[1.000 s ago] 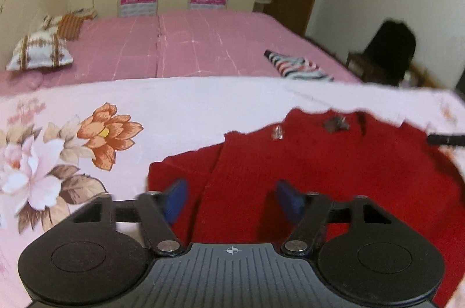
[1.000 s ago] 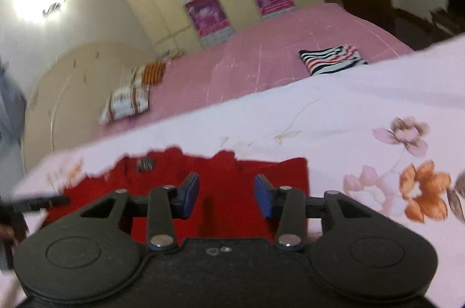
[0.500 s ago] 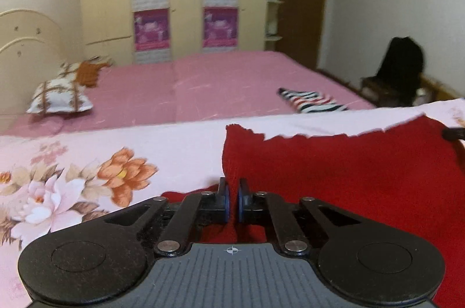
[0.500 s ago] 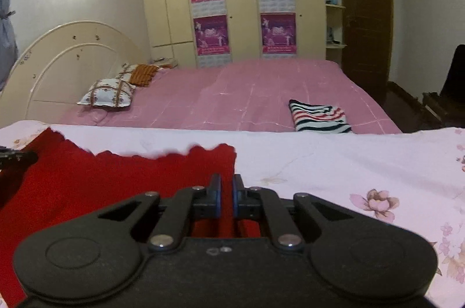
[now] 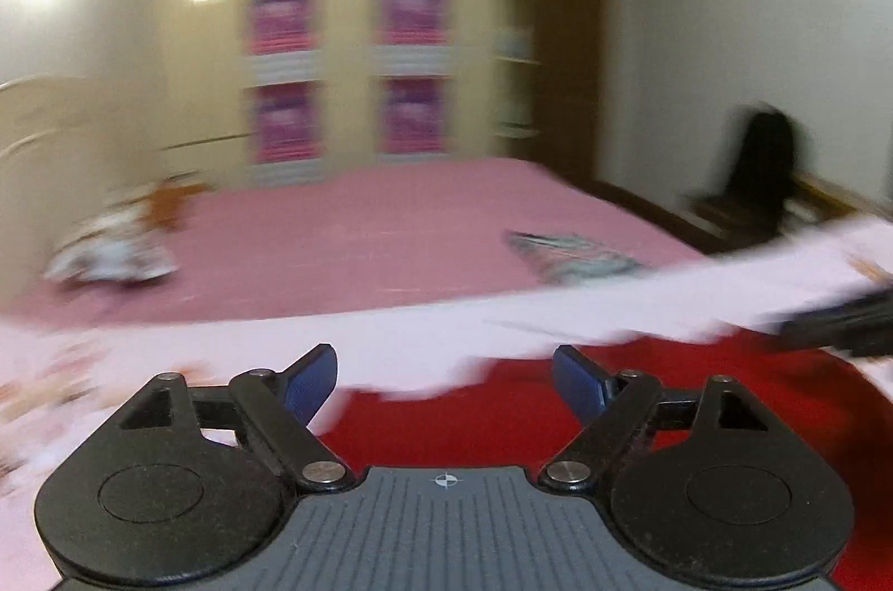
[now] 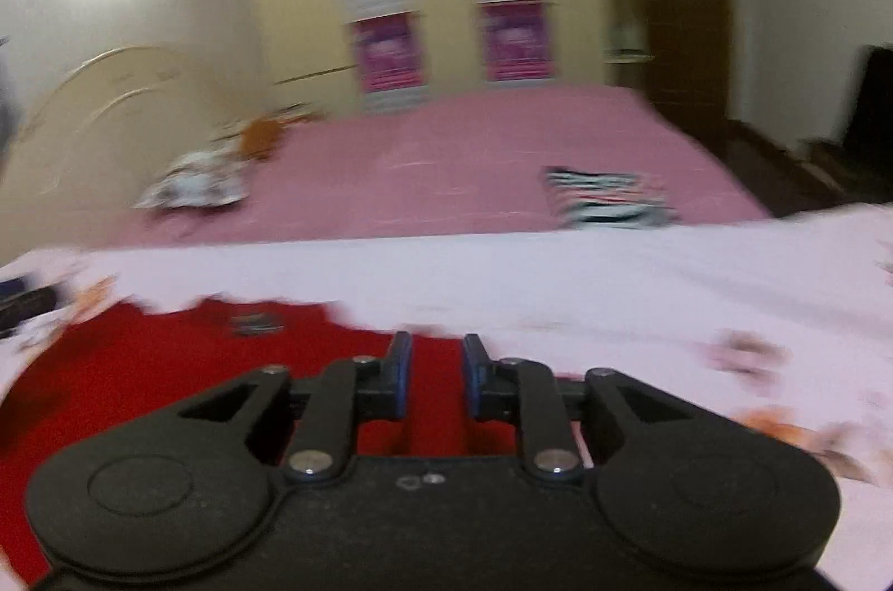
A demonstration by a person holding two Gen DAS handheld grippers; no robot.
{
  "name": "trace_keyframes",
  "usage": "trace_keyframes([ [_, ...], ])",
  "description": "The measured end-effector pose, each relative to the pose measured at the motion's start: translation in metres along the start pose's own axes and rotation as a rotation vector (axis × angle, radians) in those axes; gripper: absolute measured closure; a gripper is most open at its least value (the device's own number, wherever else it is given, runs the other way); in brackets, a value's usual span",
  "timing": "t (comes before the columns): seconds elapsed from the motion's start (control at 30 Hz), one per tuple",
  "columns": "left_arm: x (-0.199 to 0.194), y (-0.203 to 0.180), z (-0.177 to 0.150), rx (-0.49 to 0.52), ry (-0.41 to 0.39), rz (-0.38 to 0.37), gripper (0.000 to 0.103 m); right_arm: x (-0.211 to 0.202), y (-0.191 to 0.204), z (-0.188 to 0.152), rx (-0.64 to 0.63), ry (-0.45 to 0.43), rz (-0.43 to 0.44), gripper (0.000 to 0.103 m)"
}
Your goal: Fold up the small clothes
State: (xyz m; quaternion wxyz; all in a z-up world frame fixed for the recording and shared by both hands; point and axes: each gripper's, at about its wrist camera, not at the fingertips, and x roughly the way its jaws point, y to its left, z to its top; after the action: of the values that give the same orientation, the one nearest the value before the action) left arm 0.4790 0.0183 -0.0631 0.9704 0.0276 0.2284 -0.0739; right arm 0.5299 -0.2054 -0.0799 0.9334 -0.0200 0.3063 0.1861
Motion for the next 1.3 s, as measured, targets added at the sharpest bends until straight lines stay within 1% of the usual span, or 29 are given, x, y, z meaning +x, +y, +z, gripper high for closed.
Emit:
trace_keyframes([
  [0.03,0.006,-0.016,-0.001,0.012,0.028,-0.026,0.020,0.013,0.020,-0.001,-0.054,0.038,0.018,0.071],
  [0.07,0.011,-0.026,-0.003,0.001,0.056,-0.042,0.020,0.021,0.032,-0.003,-0.080,0.059,0.024,0.075],
  [0.1,0.017,-0.034,-0.009,-0.032,0.090,-0.067,0.023,0.029,0.043,-0.006,-0.106,0.073,0.032,0.078],
  [0.13,0.020,-0.036,-0.015,-0.052,0.114,-0.059,0.024,0.037,0.051,-0.010,-0.130,0.092,0.039,0.086],
  [0.17,0.025,-0.036,-0.021,-0.055,0.145,-0.050,0.024,0.042,0.053,-0.013,-0.143,0.107,0.018,0.090],
  [0.2,0.028,-0.031,-0.027,-0.047,0.174,-0.026,0.024,0.042,0.050,-0.016,-0.150,0.108,0.014,0.086],
  [0.23,0.029,-0.023,-0.032,-0.035,0.186,0.016,0.024,0.042,0.043,-0.017,-0.149,0.108,0.005,0.081],
  [0.27,0.028,-0.012,-0.036,-0.035,0.189,0.048,0.024,0.043,0.035,-0.018,-0.148,0.110,-0.033,0.079],
  [0.33,0.025,0.020,-0.039,-0.076,0.202,0.106,0.023,0.039,0.002,-0.019,-0.113,0.105,-0.157,0.080],
  [0.37,0.022,0.032,-0.040,-0.098,0.206,0.125,0.020,0.038,-0.017,-0.020,-0.075,0.104,-0.182,0.080],
  [0.4,0.019,0.042,-0.041,-0.114,0.205,0.119,0.019,0.034,-0.034,-0.022,-0.032,0.104,-0.203,0.080],
  [0.43,0.019,0.048,-0.041,-0.114,0.205,0.136,0.019,0.032,-0.043,-0.023,-0.014,0.104,-0.194,0.080],
  [0.47,0.018,0.049,-0.041,-0.088,0.217,0.184,0.019,0.030,-0.046,-0.023,-0.010,0.103,-0.194,0.074],
  [0.5,0.019,0.050,-0.041,-0.087,0.215,0.186,0.019,0.030,-0.045,-0.023,-0.023,0.104,-0.223,0.067],
  [0.53,0.016,0.050,-0.040,-0.099,0.218,0.196,0.019,0.028,-0.042,-0.023,-0.031,0.097,-0.234,0.068],
  [0.57,0.008,0.045,-0.037,-0.103,0.212,0.202,0.019,0.025,-0.037,-0.022,-0.026,0.086,-0.235,0.067],
  [0.6,0.001,0.039,-0.034,-0.098,0.190,0.191,0.019,0.016,-0.031,-0.021,-0.028,0.054,-0.221,0.068],
  [0.67,-0.015,0.023,-0.028,-0.077,0.141,0.151,0.019,-0.004,-0.016,-0.023,-0.052,-0.007,-0.189,0.070],
  [0.7,-0.027,0.009,-0.026,-0.063,0.108,0.118,0.019,-0.010,-0.001,-0.022,-0.063,-0.024,-0.153,0.071],
  [0.73,-0.033,-0.001,-0.025,-0.061,0.101,0.084,0.019,-0.016,0.012,-0.026,-0.076,-0.024,-0.097,0.072],
  [0.77,-0.036,-0.010,-0.026,-0.055,0.106,0.052,0.019,-0.020,0.025,-0.032,-0.110,-0.015,-0.047,0.074],
  [0.8,-0.036,-0.020,-0.029,-0.045,0.109,0.034,0.019,-0.023,0.038,-0.037,-0.151,-0.010,-0.018,0.075],
  [0.83,-0.034,-0.026,-0.033,-0.039,0.122,0.018,0.019,-0.023,0.054,-0.044,-0.197,-0.002,0.012,0.074],
  [0.9,-0.031,-0.041,-0.042,-0.013,0.155,0.015,0.019,-0.022,0.072,-0.054,-0.243,0.021,0.040,0.071],
  [0.97,-0.027,-0.042,-0.051,-0.020,0.195,0.034,0.019,-0.016,0.081,-0.061,-0.265,0.051,0.027,0.068],
  [1.03,-0.025,-0.031,-0.058,-0.048,0.195,0.039,0.019,-0.008,0.079,-0.067,-0.266,0.103,-0.007,0.070],
  [1.17,-0.034,-0.016,-0.061,-0.055,0.203,0.048,0.019,-0.023,0.047,-0.065,-0.130,0.108,-0.084,0.070],
  [1.23,-0.035,-0.017,-0.058,-0.057,0.212,0.053,0.019,-0.024,0.037,-0.066,-0.096,0.113,-0.064,0.069],
  [1.3,-0.035,-0.017,-0.051,-0.081,0.204,0.069,0.019,-0.029,0.043,-0.061,-0.117,0.121,-0.077,0.070],
])
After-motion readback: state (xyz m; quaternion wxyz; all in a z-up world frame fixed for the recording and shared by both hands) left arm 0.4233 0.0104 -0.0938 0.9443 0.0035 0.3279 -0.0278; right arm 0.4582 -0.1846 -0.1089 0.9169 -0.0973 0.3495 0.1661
